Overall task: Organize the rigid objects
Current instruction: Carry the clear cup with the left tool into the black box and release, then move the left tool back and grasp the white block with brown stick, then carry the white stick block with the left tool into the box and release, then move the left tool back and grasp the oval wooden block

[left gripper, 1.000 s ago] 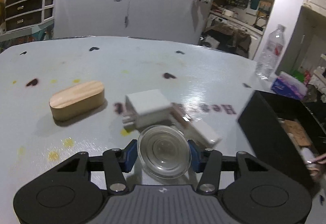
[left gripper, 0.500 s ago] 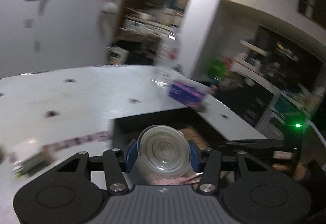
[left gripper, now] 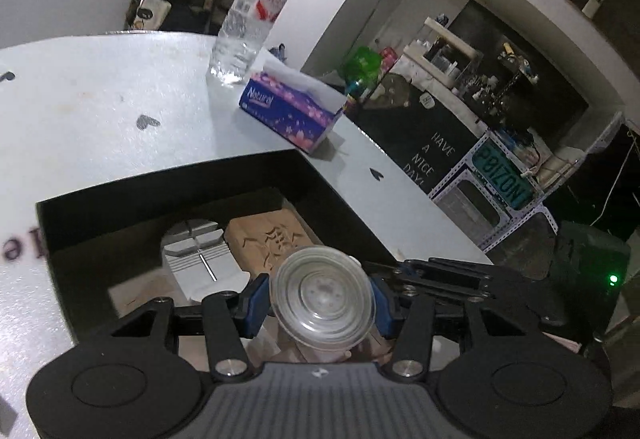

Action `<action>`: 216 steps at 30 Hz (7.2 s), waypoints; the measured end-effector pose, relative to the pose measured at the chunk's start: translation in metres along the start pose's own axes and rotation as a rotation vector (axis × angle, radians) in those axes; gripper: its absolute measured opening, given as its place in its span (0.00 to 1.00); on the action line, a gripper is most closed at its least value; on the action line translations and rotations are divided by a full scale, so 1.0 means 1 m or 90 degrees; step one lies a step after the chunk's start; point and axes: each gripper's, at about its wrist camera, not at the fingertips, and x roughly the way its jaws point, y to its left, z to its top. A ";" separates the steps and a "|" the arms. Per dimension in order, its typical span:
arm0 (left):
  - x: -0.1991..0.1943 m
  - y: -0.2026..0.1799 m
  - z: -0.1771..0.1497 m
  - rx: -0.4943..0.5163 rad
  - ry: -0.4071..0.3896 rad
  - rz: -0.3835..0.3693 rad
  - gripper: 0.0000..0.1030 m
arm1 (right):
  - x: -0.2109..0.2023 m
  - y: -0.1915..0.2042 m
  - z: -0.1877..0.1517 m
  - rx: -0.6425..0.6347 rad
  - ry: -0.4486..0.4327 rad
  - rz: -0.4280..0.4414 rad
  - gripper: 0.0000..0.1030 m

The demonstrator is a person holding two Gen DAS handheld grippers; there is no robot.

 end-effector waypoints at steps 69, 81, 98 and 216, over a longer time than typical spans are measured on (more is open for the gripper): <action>-0.123 0.061 -0.059 -0.157 -0.185 0.432 0.88 | 0.002 -0.004 0.003 -0.017 0.013 0.020 0.08; -0.108 0.085 -0.064 -0.205 -0.183 0.417 0.24 | 0.002 -0.004 0.003 -0.016 0.013 0.020 0.08; -0.157 0.072 -0.120 -0.199 -0.207 0.454 0.57 | 0.004 -0.003 0.002 -0.009 0.010 0.013 0.08; -0.187 0.101 -0.083 -0.432 -0.308 0.644 1.00 | 0.008 -0.004 -0.002 0.000 0.021 0.006 0.09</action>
